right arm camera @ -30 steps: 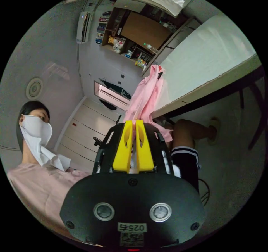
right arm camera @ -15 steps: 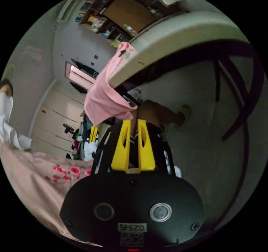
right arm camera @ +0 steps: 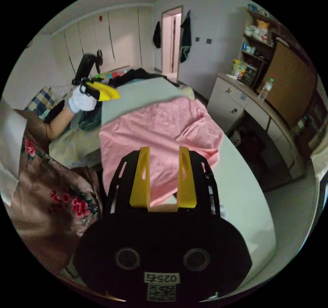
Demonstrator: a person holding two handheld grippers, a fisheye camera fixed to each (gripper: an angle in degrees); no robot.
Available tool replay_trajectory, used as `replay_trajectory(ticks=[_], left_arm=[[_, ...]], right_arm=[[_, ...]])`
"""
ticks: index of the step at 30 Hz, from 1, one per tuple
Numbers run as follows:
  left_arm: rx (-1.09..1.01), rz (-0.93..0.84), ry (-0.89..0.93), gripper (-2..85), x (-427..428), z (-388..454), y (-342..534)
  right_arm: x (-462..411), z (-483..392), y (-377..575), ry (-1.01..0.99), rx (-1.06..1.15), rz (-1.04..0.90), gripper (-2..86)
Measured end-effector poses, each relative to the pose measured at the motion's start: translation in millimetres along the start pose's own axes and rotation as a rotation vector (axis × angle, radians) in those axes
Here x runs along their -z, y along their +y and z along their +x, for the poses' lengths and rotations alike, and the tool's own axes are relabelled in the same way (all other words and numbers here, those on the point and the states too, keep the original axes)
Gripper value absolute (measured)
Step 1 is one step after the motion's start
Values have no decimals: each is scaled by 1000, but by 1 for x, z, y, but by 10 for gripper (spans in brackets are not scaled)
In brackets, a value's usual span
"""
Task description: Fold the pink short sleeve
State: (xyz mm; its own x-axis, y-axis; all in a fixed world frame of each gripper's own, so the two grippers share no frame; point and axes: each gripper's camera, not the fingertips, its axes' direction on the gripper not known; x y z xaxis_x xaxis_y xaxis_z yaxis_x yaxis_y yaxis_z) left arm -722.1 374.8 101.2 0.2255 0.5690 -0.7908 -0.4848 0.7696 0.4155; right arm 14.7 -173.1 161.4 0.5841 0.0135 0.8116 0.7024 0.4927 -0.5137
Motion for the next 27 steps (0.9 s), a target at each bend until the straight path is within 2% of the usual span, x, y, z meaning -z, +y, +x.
replay_trajectory(ticks=[2, 5, 9, 15, 18, 24, 27], left_arm=[[55, -178, -56, 39, -100, -46, -54], [175, -353, -12, 38, -215, -103, -83], [239, -437, -81, 39, -307, -141, -82], [306, -418, -65, 17, -389, -179, -34], [322, -371, 14, -12, -410, -195, -14], [350, -284, 121, -16, -442, -220, -11], [328, -297, 110, -16, -467, -229, -16]], right_arm=[[-19, 11, -26, 65, 50, -81, 123], [-34, 11, -44, 96, 76, -149, 121], [-28, -2, -57, 93, 99, -142, 119], [-18, -20, -70, 46, 129, -202, 114], [-5, -31, -71, 32, 121, -183, 115], [25, -58, -79, 76, 63, -125, 154], [45, -69, -82, 181, -14, -54, 153]])
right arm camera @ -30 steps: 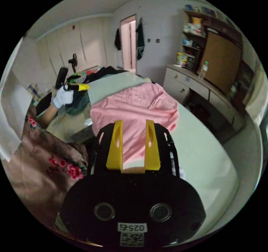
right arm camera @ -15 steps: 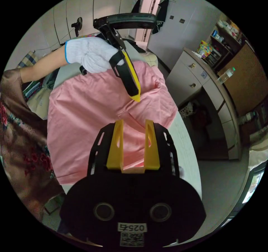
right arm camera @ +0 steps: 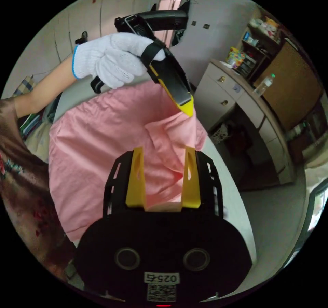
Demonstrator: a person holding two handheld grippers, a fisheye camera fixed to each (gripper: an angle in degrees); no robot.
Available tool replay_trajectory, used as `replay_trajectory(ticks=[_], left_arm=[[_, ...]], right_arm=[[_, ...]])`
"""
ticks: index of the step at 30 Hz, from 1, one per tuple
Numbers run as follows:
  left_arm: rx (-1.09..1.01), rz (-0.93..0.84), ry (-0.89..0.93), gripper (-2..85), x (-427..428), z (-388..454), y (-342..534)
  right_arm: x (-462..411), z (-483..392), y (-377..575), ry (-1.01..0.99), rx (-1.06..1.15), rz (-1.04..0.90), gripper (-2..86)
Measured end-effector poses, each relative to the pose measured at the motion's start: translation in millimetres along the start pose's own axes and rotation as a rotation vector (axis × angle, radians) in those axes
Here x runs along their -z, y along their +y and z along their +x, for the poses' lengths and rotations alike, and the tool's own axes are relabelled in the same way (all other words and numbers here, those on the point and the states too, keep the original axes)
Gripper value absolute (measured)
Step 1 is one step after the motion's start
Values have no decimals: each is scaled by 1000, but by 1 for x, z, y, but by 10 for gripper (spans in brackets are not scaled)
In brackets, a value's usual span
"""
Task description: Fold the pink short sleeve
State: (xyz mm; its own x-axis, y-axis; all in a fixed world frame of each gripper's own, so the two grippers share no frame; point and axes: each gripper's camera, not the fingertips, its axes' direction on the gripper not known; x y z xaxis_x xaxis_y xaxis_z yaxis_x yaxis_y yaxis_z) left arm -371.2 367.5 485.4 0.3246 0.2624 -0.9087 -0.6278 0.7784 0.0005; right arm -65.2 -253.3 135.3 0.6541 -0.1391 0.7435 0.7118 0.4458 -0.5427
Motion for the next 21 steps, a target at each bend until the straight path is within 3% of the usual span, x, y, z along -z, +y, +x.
replay_trajectory(ticks=[4, 11, 15, 19, 21], left_arm=[[17, -4, -19, -16, -32, -23, -22], [166, -26, 84, -12, -95, -90, -56], [219, -55, 88, -2, -121, -122, -51], [191, -16, 37, 7, -111, -135, -36], [181, 58, 70, 11, -94, -135, -29]], right_arm=[[21, 3, -2, 154, -111, 17, 99], [39, 26, 6, -68, -271, 12, 108], [46, 39, 20, 48, -384, -3, 12], [55, 57, 36, 165, -478, -67, -3], [64, 65, 44, 124, -542, -58, 1]])
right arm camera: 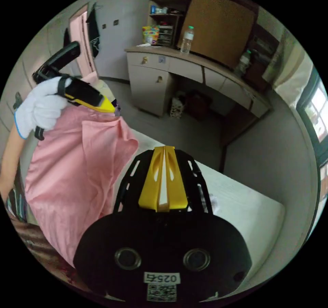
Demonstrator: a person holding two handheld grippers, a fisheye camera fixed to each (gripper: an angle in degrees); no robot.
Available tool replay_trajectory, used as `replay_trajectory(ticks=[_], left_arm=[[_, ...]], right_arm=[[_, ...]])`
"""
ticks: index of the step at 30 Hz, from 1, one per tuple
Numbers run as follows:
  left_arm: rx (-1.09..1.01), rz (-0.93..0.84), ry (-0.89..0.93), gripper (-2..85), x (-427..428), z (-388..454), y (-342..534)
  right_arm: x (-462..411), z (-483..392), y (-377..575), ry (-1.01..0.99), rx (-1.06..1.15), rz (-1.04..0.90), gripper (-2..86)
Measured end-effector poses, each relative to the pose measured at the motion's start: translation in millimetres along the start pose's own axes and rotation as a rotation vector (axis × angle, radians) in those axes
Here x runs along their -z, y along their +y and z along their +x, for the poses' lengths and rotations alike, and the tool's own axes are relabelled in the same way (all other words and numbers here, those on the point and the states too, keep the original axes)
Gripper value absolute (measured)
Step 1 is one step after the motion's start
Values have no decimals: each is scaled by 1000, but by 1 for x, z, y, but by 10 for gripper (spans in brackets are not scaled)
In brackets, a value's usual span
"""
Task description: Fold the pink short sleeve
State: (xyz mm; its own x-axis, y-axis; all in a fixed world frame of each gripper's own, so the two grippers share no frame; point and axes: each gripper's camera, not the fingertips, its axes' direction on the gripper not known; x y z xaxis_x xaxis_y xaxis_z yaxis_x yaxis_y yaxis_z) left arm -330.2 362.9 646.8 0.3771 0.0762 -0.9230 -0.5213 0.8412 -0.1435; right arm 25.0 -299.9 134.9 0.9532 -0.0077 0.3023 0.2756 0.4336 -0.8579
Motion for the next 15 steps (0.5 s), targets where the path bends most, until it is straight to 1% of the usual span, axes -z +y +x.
replay_trajectory(ticks=[2, 3, 4, 5, 6, 7, 8, 9, 11, 14, 15], left_arm=[[8, 28, 110, 13, 18, 1, 5], [4, 33, 119, 13, 22, 2, 7], [-8, 43, 99, 13, 32, 5, 13], [-34, 45, 41, 13, 42, 10, 23], [-53, 47, -2, 13, 47, 13, 29], [-90, 39, -114, 12, 54, 19, 42], [-128, 25, -231, 12, 58, 24, 58], [-148, 15, -276, 12, 59, 26, 66], [-198, 0, -436, 12, 66, 30, 100], [-200, 38, -562, 9, 85, 26, 131], [-193, 36, -574, 8, 89, 23, 134]], right_arm=[[27, 4, 9, -288, 2, 80, 28], [34, 3, 11, -370, 17, 101, 38], [47, -4, 17, -501, 59, 126, 90], [57, -17, 22, -569, 123, 119, 134], [60, -25, 24, -576, 150, 99, 151], [63, -41, 27, -547, 195, 56, 172], [66, -59, 31, -478, 239, 50, 177], [67, -68, 33, -436, 257, 55, 176], [67, -99, 32, -295, 328, 64, 171], [59, -115, 20, -185, 317, 49, 143], [58, -115, 18, -175, 302, 41, 132]])
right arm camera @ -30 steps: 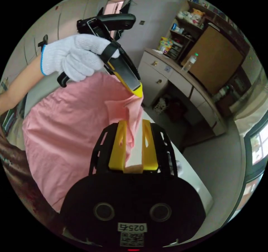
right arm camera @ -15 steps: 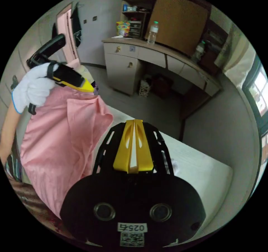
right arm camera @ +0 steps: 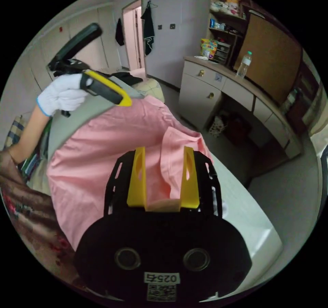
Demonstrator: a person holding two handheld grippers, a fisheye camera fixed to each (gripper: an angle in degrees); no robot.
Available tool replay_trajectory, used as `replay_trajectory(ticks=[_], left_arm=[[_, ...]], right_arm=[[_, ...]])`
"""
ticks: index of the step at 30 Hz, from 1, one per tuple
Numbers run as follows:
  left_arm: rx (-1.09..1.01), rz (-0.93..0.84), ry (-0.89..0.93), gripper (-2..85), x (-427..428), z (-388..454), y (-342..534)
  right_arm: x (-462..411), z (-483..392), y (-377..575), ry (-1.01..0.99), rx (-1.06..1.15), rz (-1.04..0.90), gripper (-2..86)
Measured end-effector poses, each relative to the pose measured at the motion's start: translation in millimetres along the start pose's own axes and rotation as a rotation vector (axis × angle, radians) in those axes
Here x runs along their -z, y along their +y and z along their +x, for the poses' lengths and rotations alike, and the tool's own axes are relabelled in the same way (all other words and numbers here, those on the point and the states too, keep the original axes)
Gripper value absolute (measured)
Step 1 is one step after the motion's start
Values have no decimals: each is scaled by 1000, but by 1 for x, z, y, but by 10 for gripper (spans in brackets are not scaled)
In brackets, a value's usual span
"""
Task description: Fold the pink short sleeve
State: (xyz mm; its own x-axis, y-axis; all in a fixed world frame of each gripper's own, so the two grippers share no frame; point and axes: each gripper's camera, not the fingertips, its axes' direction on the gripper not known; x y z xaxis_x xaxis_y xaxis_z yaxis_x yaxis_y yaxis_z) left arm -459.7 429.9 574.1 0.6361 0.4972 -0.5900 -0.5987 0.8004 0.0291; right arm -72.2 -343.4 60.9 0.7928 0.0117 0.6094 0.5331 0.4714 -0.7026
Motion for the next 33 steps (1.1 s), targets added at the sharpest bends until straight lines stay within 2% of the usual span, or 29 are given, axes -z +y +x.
replay_trajectory(ticks=[4, 5, 10, 14, 16, 19, 22, 24, 26, 30, 33], left_arm=[[59, -71, -38, 7, -4, -29, 4], [68, -84, -59, 6, -7, -35, 1], [106, -47, 0, -4, 9, -59, -14], [164, 16, 156, 36, 43, -86, -16], [184, 15, 205, 52, 53, -95, -19], [211, 17, 261, 43, 64, -104, -35], [188, 12, 265, -1, 80, -103, -57], [149, 16, 229, -10, 107, -97, -70], [107, 69, 117, -14, 157, -94, -87], [104, -4, 125, -14, 158, -106, -120], [99, 53, 161, -2, 189, -104, -115]], right_arm=[[4, 20, 2, 36, -149, -26, 11], [11, 26, 6, 55, -176, -17, 4], [25, 72, 20, 182, -269, -44, -2], [32, 128, 41, -35, -413, -10, 24], [41, 139, 52, -51, -445, 40, 50], [50, 137, 55, -175, -385, 85, 93], [56, 123, 54, -275, -307, 103, 119], [63, 110, 55, -289, -257, 126, 114], [74, 88, 57, -292, -173, 140, 105], [79, 53, 44, -340, -40, 162, 98], [78, 21, 16, -358, 107, 223, 112]])
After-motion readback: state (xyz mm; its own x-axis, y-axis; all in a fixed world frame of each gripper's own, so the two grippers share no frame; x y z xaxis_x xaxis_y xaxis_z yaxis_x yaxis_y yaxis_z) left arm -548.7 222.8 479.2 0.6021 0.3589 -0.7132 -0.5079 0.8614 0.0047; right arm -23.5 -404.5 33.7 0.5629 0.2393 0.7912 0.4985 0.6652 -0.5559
